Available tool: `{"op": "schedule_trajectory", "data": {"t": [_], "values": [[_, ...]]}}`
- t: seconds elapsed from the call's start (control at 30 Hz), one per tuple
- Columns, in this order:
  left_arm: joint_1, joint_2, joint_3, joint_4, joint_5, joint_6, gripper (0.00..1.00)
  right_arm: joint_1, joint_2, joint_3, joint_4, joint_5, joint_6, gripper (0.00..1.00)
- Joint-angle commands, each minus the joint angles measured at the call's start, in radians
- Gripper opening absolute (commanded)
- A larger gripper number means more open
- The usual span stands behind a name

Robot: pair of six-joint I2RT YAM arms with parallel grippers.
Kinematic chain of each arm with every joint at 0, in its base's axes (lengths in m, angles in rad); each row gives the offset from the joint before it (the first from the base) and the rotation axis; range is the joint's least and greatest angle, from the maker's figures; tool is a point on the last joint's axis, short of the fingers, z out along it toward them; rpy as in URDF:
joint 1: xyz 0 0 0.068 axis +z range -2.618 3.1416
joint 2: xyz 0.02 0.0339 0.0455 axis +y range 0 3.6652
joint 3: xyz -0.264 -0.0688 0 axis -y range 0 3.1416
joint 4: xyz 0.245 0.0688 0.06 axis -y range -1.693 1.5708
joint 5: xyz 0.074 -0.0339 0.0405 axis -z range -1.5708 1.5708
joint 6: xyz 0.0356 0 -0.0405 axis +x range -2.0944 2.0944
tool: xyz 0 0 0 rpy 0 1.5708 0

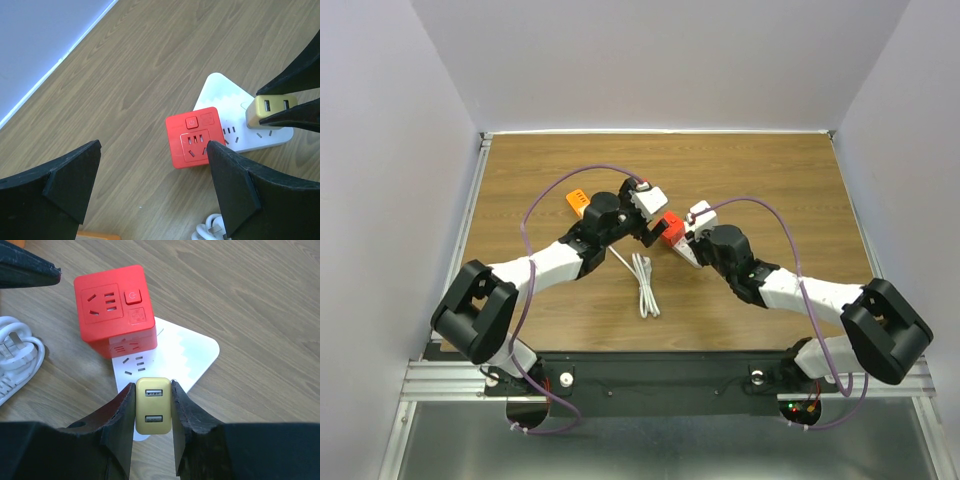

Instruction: Insert the plug

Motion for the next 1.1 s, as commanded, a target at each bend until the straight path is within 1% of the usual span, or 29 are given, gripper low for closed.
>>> {"op": "schedule_trajectory", "data": {"t": [0.0,0.2,0.47,0.9,1.07], "values": [[0.003,0.000,0.006,0.037,0.020,0.011,0.98,-0.006,-0.033,0.016,0.004,0.024,-0.003,0.01],[0.003,0.000,0.010,0.030,0.019,0.016,0.98,-0.005,-0.042,0.009,0.003,0.011,0.000,0.01],[0.003,0.005,0.011,0.026,0.023,0.014,0.98,-0.005,-0.007,0.022,0.003,0.000,-0.001,0.00],[0.003,0.008,0.019,0.014,0.025,0.020,0.98,-0.003,-0.016,0.028,-0.042,-0.021,0.017,0.01],[0.003,0.011,0.017,0.012,0.026,0.019,0.98,0.000,0.010,0.035,-0.051,-0.042,0.019,0.00]]}}
